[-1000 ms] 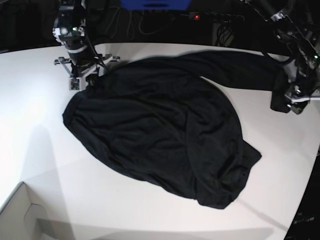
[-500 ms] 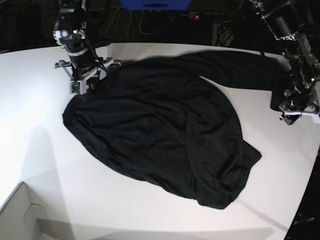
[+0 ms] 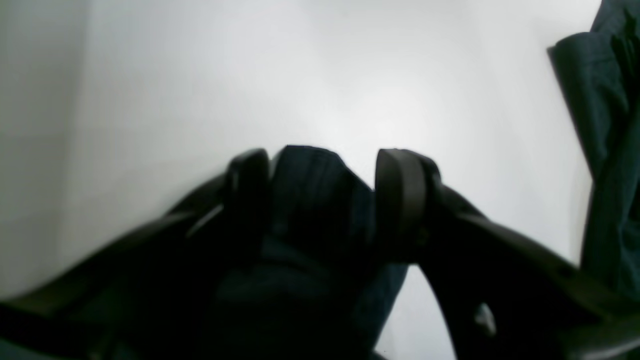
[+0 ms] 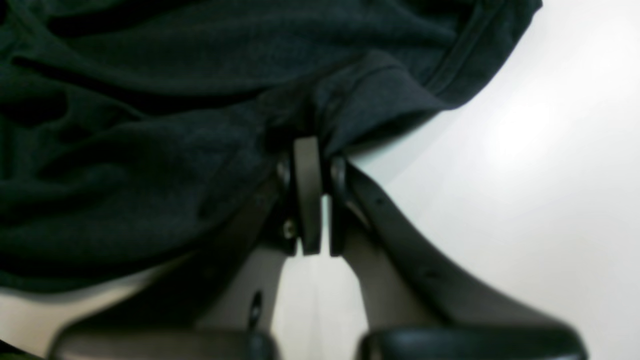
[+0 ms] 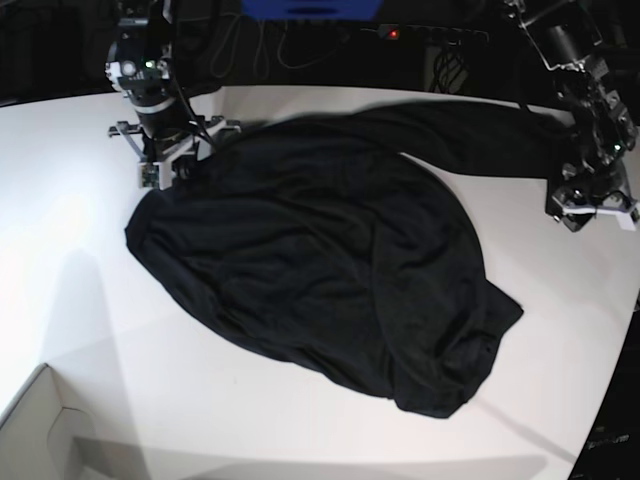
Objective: Layout the t-shirt on the table in an organized manner, then fold the t-shirt properly
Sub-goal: 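Stretch the sleeve outward with the left gripper, then release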
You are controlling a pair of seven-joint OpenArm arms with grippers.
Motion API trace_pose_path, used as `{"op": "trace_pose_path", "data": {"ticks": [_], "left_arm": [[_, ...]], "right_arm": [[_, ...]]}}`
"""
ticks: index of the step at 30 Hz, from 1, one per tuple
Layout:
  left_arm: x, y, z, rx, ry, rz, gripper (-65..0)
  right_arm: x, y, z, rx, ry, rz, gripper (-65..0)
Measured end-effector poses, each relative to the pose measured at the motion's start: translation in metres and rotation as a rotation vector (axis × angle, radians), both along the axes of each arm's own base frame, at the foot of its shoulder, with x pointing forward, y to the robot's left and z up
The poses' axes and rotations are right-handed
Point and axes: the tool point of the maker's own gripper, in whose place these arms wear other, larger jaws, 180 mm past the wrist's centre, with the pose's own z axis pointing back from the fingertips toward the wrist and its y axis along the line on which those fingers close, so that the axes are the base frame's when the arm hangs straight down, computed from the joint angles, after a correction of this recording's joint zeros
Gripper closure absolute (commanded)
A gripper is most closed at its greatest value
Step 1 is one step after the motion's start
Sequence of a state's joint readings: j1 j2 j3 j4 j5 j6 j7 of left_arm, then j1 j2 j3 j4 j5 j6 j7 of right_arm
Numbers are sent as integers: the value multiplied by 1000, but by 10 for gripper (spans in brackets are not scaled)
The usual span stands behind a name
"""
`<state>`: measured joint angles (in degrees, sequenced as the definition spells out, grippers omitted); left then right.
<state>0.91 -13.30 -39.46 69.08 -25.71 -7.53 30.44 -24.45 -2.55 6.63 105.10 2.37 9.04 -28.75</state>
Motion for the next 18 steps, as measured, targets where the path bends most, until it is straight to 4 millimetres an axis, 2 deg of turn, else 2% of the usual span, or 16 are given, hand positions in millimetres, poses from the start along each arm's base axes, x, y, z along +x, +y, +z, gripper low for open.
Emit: {"op": "trace_pose_path", "data": {"ticks": [8, 12, 16, 18], "left_arm": [[1, -1, 0, -1, 1, -4, 0], [0, 8, 7, 20, 10, -10, -1], [6, 20, 46, 105, -66, -25, 0], [-3, 28, 61, 148, -81, -18, 0]], "right_arm": [[6, 0, 3, 0, -16, 0, 0], [7, 0, 4, 0, -21, 0, 0], [10, 0, 6, 1, -28, 0, 0], [14, 0, 8, -2, -38, 1, 0]]}}
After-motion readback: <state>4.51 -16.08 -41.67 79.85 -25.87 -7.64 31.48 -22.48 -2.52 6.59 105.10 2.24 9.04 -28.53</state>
